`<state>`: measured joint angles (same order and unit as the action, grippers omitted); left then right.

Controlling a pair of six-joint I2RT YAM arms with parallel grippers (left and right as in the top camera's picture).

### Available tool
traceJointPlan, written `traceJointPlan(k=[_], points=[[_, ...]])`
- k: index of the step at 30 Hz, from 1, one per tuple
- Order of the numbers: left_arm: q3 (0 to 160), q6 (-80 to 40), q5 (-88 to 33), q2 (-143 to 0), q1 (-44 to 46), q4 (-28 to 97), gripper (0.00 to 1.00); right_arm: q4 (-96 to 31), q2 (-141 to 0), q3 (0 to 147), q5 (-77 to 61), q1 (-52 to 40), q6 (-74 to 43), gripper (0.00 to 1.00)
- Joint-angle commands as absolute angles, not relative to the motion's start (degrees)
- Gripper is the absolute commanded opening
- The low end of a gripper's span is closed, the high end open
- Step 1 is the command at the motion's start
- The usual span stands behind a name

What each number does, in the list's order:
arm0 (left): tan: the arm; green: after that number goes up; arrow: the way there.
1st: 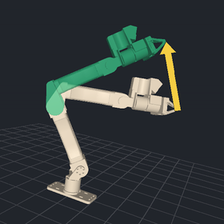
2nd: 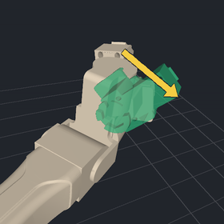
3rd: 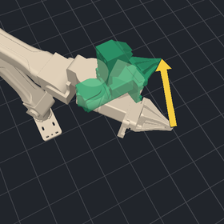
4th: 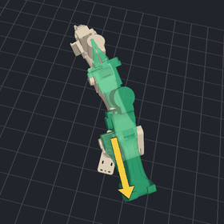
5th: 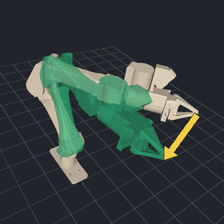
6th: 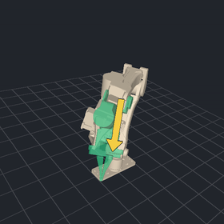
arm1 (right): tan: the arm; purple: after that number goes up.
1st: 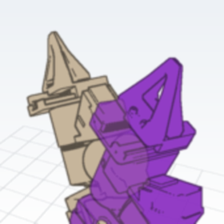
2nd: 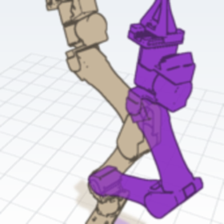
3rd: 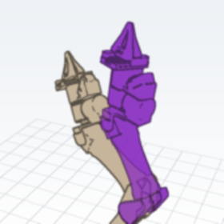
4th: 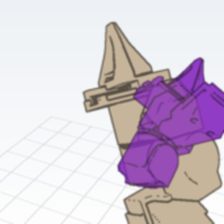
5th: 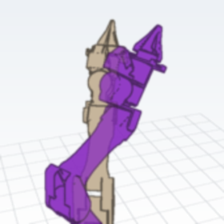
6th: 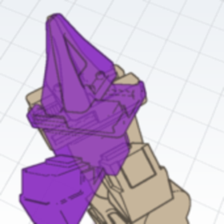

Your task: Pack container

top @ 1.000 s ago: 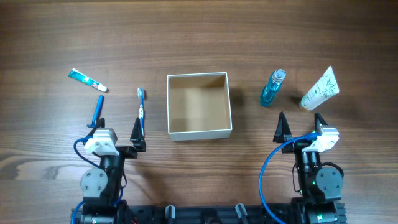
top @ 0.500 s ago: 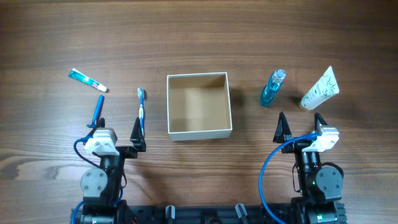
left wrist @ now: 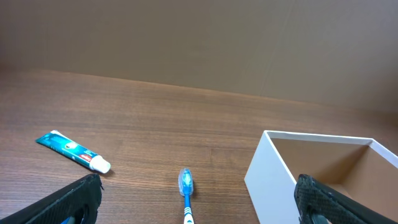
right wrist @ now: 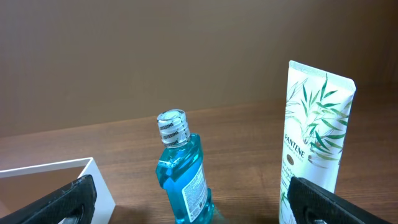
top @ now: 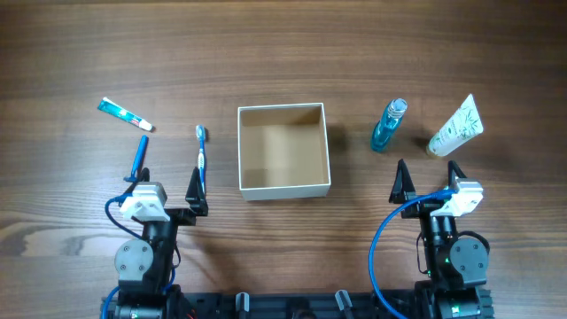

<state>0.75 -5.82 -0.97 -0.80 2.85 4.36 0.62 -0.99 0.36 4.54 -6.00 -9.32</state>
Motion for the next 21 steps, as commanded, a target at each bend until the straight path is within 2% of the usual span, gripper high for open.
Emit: traceJointPlan(k=[1, 21], points=[[0.34, -4.93, -1.91, -0.45, 3.16, 4.34, 1.00, 0.78, -0.64, 0.32, 3.84, -5.76, -9.15, 1.00], [0.34, -4.95, -1.93, -0.45, 3.16, 4.34, 1.00, 0.71, -0.64, 0.32, 2.59, -5.76, -9.28, 1.00]])
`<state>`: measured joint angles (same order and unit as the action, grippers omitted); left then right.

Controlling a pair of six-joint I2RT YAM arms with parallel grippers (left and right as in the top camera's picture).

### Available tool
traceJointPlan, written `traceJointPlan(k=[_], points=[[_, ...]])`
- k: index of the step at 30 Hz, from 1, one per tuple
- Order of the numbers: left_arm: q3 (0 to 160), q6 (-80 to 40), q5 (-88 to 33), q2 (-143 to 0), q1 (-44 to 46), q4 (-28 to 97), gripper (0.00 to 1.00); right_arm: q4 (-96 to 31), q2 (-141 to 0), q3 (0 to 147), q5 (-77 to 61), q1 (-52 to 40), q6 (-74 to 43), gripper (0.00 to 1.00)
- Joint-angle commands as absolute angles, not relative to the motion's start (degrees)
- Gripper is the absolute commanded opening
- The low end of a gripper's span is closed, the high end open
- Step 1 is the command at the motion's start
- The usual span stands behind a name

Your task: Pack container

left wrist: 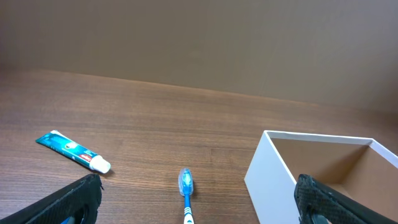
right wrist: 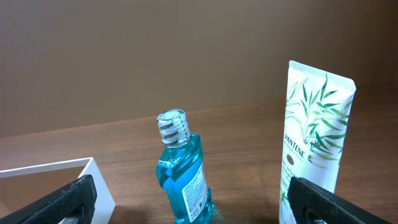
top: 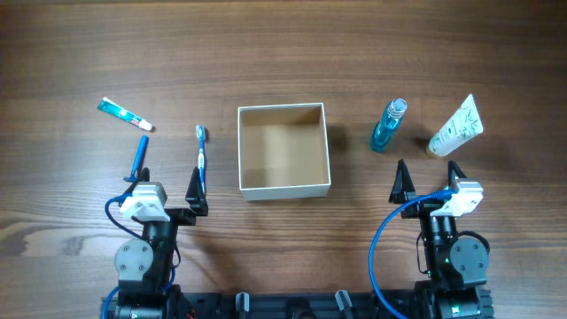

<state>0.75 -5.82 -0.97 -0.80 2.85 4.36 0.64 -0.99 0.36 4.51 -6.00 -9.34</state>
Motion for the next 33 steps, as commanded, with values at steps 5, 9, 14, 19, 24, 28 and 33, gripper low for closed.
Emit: traceJointPlan(k=[5, 9, 14, 19, 24, 28, 33], points=[[0.34, -4.99, -1.98, -0.45, 3.16, 4.32, 1.00, 0.71, -0.64, 0.32, 2.50, -5.76, -9.78, 1.00], [0.38, -7.79, -1.65, -1.13, 3.16, 4.38, 1.00, 0.40, -1.41, 0.64, 2.50, -5.76, -10.72, 1.00], [2.57, -12.45, -1.45, -4.62, 3.16, 4.86, 1.00, -3.16, -4.89, 5.43, 2.50, -5.76, -10.55, 1.00], [9.02, -12.93, -1.50, -11.03, 3.16, 7.64, 0.99, -6.94, -12.34, 13.54, 2.52, -5.76, -10.50, 1.00], [20.78, -14.17, -1.45, -21.21, 3.16, 15.31, 1.00, -11.94, -22.52, 23.27, 1.26, -5.76, -10.46, 1.00], [30.30, -17.37, -1.48, -29.32, 3.16, 21.39, 0.99, -18.28, -31.31, 32.27, -1.91, -5.76, -10.48, 1.00], [44.38, -18.96, -1.52, -40.93, 3.16, 34.54, 1.00, -31.00, -42.61, 45.25, -3.70, -5.76, -9.89, 1.00]])
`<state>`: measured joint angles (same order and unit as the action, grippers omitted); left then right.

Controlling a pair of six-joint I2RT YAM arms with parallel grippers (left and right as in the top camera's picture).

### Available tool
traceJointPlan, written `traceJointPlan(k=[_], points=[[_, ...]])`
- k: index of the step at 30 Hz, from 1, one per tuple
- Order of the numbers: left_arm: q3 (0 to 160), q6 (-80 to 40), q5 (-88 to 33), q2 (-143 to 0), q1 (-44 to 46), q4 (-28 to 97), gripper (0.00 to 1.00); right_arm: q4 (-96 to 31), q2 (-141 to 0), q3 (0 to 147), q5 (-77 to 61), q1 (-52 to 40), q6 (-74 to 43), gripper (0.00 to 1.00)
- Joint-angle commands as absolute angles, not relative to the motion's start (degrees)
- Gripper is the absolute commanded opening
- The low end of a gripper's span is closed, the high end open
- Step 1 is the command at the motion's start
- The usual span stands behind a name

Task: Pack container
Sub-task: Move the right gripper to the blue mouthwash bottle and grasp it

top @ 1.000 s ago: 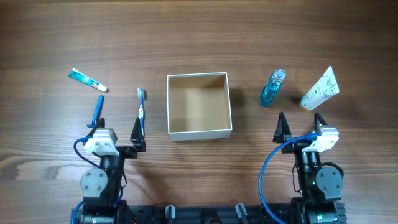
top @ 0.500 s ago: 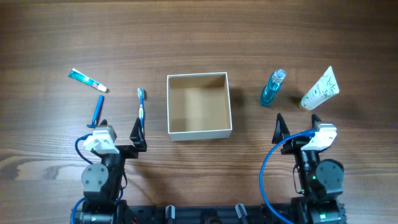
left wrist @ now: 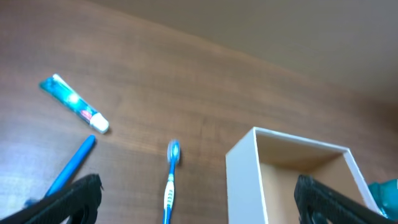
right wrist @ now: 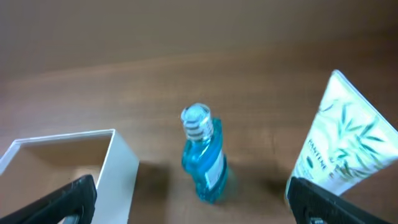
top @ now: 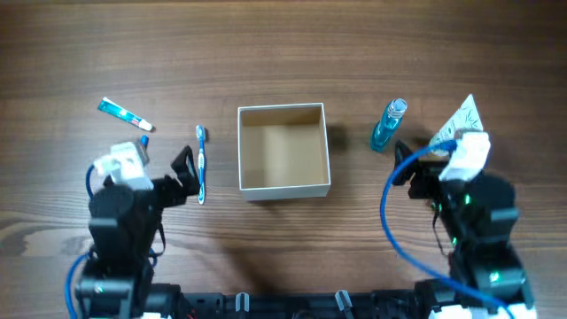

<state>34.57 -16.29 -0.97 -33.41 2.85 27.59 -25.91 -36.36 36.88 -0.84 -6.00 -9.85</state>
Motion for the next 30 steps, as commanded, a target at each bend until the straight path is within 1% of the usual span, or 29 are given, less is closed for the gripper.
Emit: traceJointPlan(k=[1, 6, 8, 12, 13, 14, 17, 20, 26, 30], points=[[47.55, -18.96, -1.58, -43.51, 3.16, 38.00, 0.99, -34.02, -45.12, 48.14, -4.38, -5.76, -8.88, 1.00], [62.85, -18.92, -3.92, -56.01, 3.16, 54.59, 1.00, -47.97, -57.45, 61.43, -4.58, -5.76, -8.34, 1.00], [67.42, -18.92, -6.74, -59.81, 3.16, 58.81, 1.00, -50.41, -61.25, 64.88, -4.75, -5.76, -9.37, 1.00], [69.38, -18.92, -14.83, -62.98, 3.16, 59.05, 1.00, -50.02, -65.30, 66.48, -11.99, -5.76, -10.37, 1.00], [69.38, -18.92, -15.22, -63.16, 3.16, 58.89, 1.00, -49.43, -65.69, 66.48, -12.10, -5.76, -9.98, 1.00], [69.38, -18.90, -15.18, -63.35, 3.16, 58.63, 1.00, -48.23, -66.28, 66.48, -11.62, -5.76, -9.43, 1.00], [69.38, -18.92, -15.09, -63.79, 3.16, 58.13, 1.00, -46.22, -67.09, 67.09, -5.80, -5.76, -16.21, 1.00], [69.38, -18.94, -14.00, -64.14, 3.16, 58.17, 1.00, -46.26, -68.29, 69.08, 0.21, -5.76, -19.79, 1.00], [69.38, -18.94, -13.89, -66.04, 3.16, 58.15, 1.00, -48.95, -76.03, 72.44, 0.64, -5.76, -25.71, 1.00], [69.38, -18.94, -13.87, -67.18, 3.16, 58.13, 1.00, -48.86, -81.60, 72.42, 0.64, -5.76, -27.31, 1.00]])
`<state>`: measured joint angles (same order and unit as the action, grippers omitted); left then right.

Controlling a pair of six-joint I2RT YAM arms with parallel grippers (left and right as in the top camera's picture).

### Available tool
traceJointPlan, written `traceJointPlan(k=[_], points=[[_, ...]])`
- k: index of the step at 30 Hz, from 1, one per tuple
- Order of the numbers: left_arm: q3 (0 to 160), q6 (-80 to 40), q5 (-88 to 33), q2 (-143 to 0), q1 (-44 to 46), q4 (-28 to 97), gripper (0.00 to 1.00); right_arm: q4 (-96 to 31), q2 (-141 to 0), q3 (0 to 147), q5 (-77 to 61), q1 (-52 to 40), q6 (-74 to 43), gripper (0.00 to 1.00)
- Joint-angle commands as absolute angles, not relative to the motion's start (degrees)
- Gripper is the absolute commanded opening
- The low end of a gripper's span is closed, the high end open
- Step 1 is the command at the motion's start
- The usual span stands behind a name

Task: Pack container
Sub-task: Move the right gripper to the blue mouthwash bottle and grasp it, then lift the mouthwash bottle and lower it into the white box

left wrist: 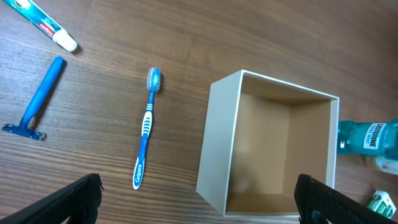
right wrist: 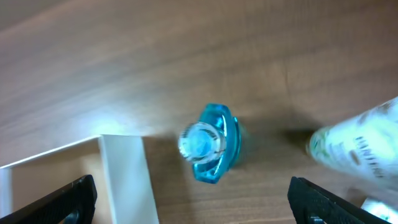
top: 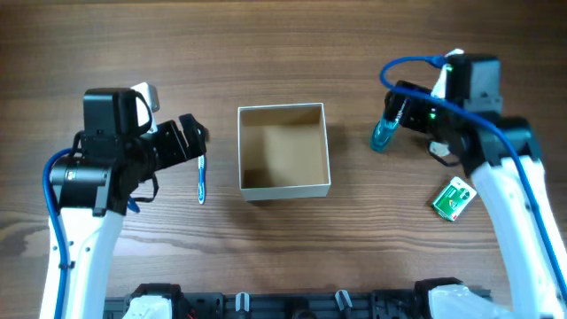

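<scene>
A white open box (top: pixel 283 182) with a brown, empty inside stands mid-table. Left of it lie a blue toothbrush (top: pixel 201 168), a blue razor (left wrist: pixel 37 99) and a teal toothpaste tube (left wrist: pixel 43 25). To its right stands a blue mouthwash bottle (top: pixel 384 133), next to a white Pantene tube (right wrist: pixel 360 146). My left gripper (left wrist: pixel 196 211) hangs open high over the toothbrush and the box's left wall. Open as well, my right gripper (right wrist: pixel 193 208) looks down on the bottle cap (right wrist: pixel 200 142). Neither holds anything.
A small green and white packet (top: pixel 454 198) lies near the front right. In the overhead view the left arm hides the razor and toothpaste, and the right arm covers the Pantene tube. Blue cables run along both arms. The table is brown wood.
Both arms have reached further out over the table and their cameras now look almost straight down. The right gripper is now above the mouthwash bottle. The green packet has come into view.
At the two oldest moments both arms sat low at the front edge, grippers open, looking across the table. Then both were lifted with their views tilting down. Now they hang over the items on each side of the box. No item has moved.
</scene>
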<state>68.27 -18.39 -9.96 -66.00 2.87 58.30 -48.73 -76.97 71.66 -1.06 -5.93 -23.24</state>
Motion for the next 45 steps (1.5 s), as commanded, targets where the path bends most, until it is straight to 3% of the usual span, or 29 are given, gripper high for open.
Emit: traceJointPlan(k=[1, 21, 24, 29, 42, 45], points=[[69.38, -18.92, -13.87, -67.35, 3.16, 58.13, 1.00, -48.71, -82.87, 72.42, 0.69, -5.76, -27.40, 1.00], [69.38, -18.92, -13.89, -68.05, 3.16, 58.11, 1.00, -45.76, -95.37, 72.40, 3.86, -6.76, -24.71, 0.99], [69.38, -18.94, -13.89, -68.05, 3.16, 58.11, 1.00, -45.10, -95.44, 72.42, 3.81, -7.35, -23.92, 0.91], [69.38, -18.92, -13.89, -68.05, 3.16, 58.13, 1.00, -44.12, -95.44, 72.42, 2.96, -7.66, -22.52, 0.61], [69.38, -18.92, -13.91, -68.05, 3.16, 58.15, 1.00, -44.18, -95.44, 72.40, 2.98, -7.66, -22.55, 0.34], [69.38, -18.92, -13.91, -68.03, 3.16, 58.15, 1.00, -44.16, -95.44, 72.40, 2.98, -7.66, -22.52, 0.33]])
